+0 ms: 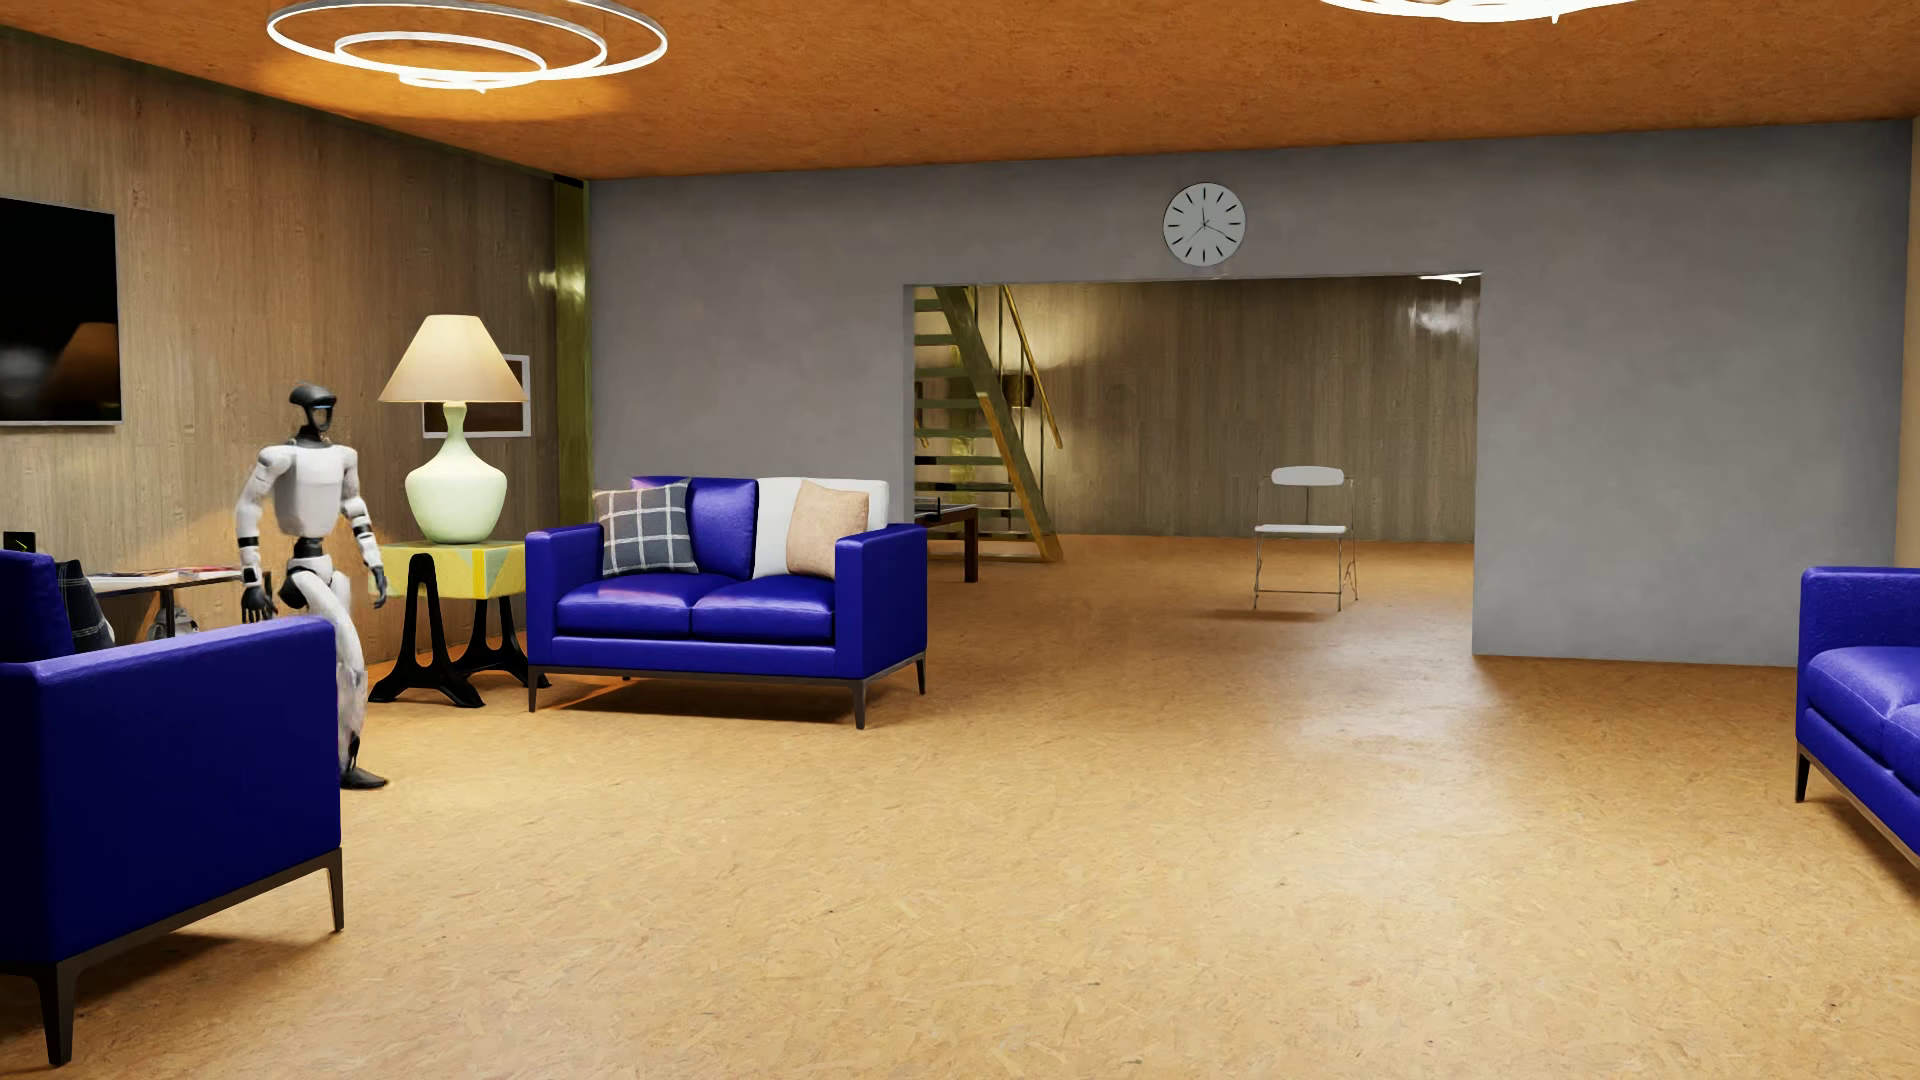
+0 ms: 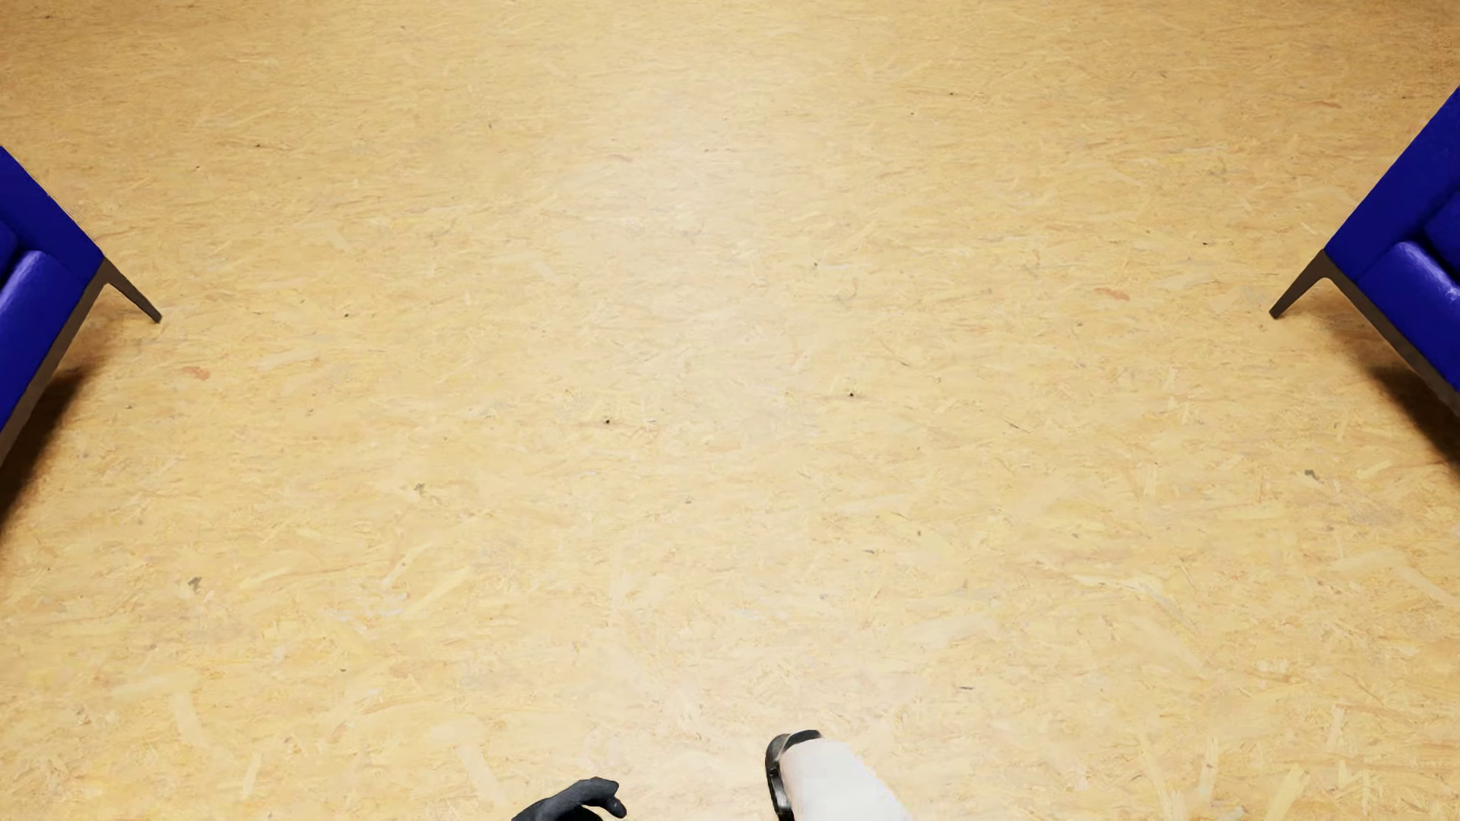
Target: Move towards white chair
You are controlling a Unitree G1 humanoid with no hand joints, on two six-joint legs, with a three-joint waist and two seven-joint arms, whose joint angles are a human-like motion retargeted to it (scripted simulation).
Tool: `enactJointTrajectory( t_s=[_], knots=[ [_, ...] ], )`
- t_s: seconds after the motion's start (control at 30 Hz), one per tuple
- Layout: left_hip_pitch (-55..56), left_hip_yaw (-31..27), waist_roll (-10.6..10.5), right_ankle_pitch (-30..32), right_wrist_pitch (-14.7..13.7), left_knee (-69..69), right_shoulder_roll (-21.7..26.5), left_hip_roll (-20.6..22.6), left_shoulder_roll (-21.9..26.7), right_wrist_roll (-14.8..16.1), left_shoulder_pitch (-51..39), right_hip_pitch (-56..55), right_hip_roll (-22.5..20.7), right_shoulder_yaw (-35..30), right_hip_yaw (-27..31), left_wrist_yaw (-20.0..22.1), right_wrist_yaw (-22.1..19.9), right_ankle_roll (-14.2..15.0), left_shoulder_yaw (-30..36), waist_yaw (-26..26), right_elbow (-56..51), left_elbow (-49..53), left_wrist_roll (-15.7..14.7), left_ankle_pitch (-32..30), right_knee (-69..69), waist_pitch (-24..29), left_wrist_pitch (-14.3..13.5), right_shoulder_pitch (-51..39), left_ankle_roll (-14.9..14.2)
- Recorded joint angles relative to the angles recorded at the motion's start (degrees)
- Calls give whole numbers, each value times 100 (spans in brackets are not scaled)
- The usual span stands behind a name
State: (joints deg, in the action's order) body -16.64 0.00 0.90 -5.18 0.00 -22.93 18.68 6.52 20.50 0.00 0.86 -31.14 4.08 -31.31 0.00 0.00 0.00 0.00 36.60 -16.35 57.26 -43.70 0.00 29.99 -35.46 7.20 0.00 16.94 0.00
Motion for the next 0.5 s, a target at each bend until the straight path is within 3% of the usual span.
enactJointTrajectory(
  t_s=[0.1, 0.13, 0.2, 0.23, 0.3, 0.33, 0.37, 0.47, 0.5],
  knots=[
    [-430, 0, -80, -64, 0, -137, 65, -222, 22, 0, 43, -292, 1, -87, 0, 0, 0, 0, 246, -351, 32, -179, 0, -375, -792, 6, 0, 48, 0],
    [-400, 0, -232, -205, 0, -402, 75, -412, -84, 0, 151, -329, -106, -235, 0, 0, 0, 0, 248, -422, 144, -399, 0, -900, -1161, -15, 0, -18, 0],
    [-59, 0, -220, -698, 0, -1716, 45, -557, -141, 0, 625, 109, -262, -31, 0, 0, 0, 0, 213, -301, 137, -435, 0, -2609, -1535, -100, 0, -54, 0],
    [392, 0, -220, -900, 0, -2753, 13, -581, -95, 0, 697, 425, -434, 97, 0, 0, 0, 0, 459, 19, 110, -485, 0, -3331, -1494, -36, 0, -125, 0],
    [1726, 0, -118, -1258, 0, -5000, -23, -558, -32, 0, 897, 1182, -548, 127, 0, 0, 0, 0, 647, 410, -229, -583, 0, -3308, -1234, 5, 0, -286, 0],
    [2313, 0, 5, -1273, 0, -5398, -47, -397, -79, 0, 1039, 1647, -546, 237, 0, 0, 0, 0, 357, 875, -474, -637, 0, -3291, -930, 73, 0, -379, 0],
    [2899, 0, 98, -1306, 0, -5245, -13, -320, -15, 0, 1221, 2102, -536, 188, 0, 0, 0, 0, 234, 1244, -728, -530, 0, -3316, -589, 71, 0, -484, 0],
    [3794, 0, 324, -1518, 0, -2353, 105, -144, 109, 0, 1481, 3684, -348, 483, 0, 0, 0, 0, 507, 2122, -1365, -674, 0, -4559, 380, 128, 0, -640, 0],
    [3995, 0, 329, -1744, 0, -1331, 173, -161, 139, 0, 1596, 4046, -328, 499, 0, 0, 0, 0, 481, 2325, -1525, -625, 0, -4188, 570, 78, 0, -758, 0]
  ],
)
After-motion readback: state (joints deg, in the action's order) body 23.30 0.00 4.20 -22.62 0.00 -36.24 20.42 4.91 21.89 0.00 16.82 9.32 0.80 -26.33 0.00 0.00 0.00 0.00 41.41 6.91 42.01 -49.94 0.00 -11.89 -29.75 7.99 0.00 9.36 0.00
